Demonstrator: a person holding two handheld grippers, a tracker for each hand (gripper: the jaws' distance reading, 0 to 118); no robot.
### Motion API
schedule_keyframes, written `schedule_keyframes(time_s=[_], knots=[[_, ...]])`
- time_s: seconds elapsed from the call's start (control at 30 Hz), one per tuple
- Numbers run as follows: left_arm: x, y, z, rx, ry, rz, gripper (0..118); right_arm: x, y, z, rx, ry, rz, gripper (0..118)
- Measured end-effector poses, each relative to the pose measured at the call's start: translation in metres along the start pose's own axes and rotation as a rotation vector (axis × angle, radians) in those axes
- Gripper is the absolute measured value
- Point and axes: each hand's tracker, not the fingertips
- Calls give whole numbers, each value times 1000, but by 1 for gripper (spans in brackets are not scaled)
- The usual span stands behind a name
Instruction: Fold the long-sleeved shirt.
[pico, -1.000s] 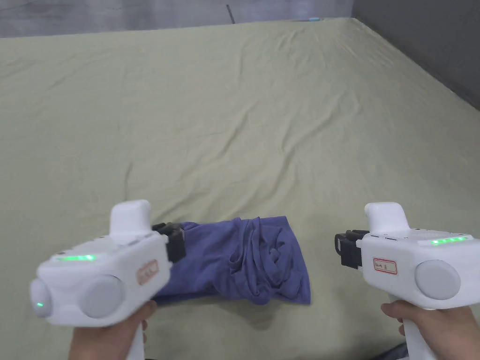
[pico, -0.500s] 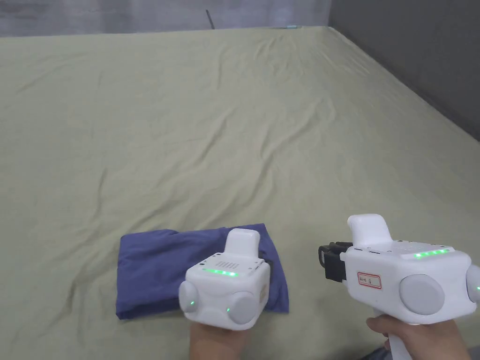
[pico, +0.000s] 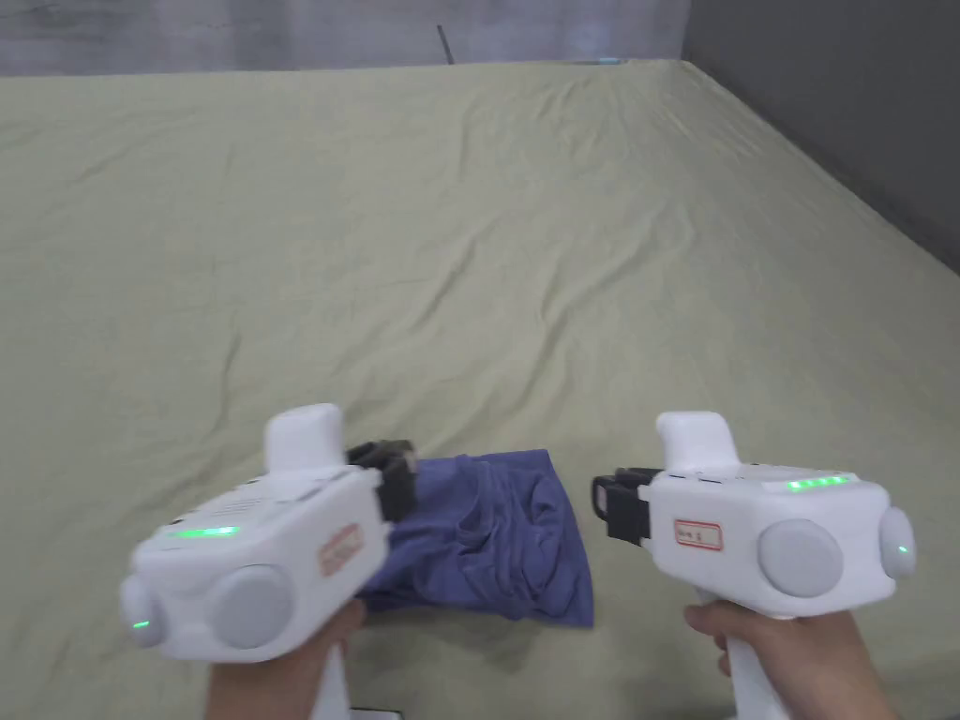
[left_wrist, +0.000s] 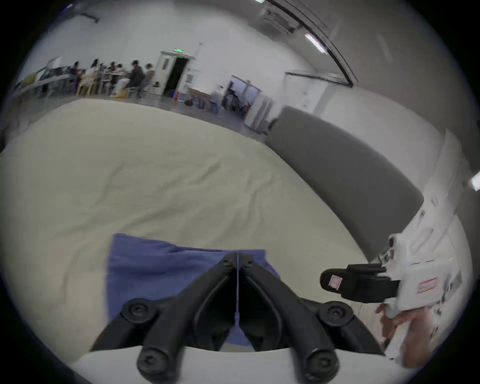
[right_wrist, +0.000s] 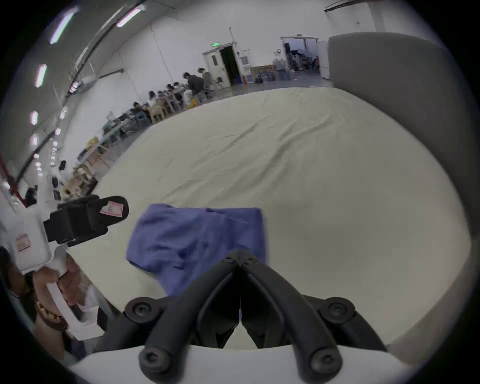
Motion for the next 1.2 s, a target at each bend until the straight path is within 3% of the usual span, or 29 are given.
schedule_keyframes(time_s=[0.07,0.2,0.37,0.4,0.43,0.47,0.5,0.53,0.57,0.67,0.9,1.03,1.07,1.1,1.13,1.2], knots=[[-35,8,25,26,30,78,0,-13,6,-14,5,121,-36,2],[-88,12,55,20,59,190,0,-35,14,-52,-44,244,-116,2],[-131,-1,60,1,44,388,1,-40,10,-97,-130,255,-155,2],[-135,-4,57,-16,37,415,6,-38,8,-104,-155,230,-151,2],[-143,-7,51,-40,31,433,16,-35,6,-110,-172,213,-151,2],[-147,-11,45,-57,31,445,45,-30,3,-115,-205,192,-161,2],[-150,-13,39,-69,33,445,83,-25,1,-119,-231,186,-173,2],[-153,-17,30,-92,24,453,106,-17,-3,-124,-254,190,-212,2],[-153,-23,22,-107,3,463,111,-8,-7,-125,-249,196,-257,2],[-157,-32,0,-148,-20,526,111,10,-12,-121,-219,237,-335,2],[-148,-40,-40,-204,-140,604,111,12,-13,-119,-219,252,-321,2],[-149,-41,-50,-165,-135,606,109,13,-14,-120,-218,258,-316,2],[-147,-39,-49,-162,-124,597,93,14,-14,-120,-217,261,-319,2],[-143,-37,-47,-158,-73,556,41,15,-14,-120,-215,263,-322,2],[-140,-38,-48,-180,-14,508,11,15,-14,-120,-214,266,-327,2],[-136,-38,-47,-175,-52,501,11,15,-14,-119,-214,264,-328,2]])
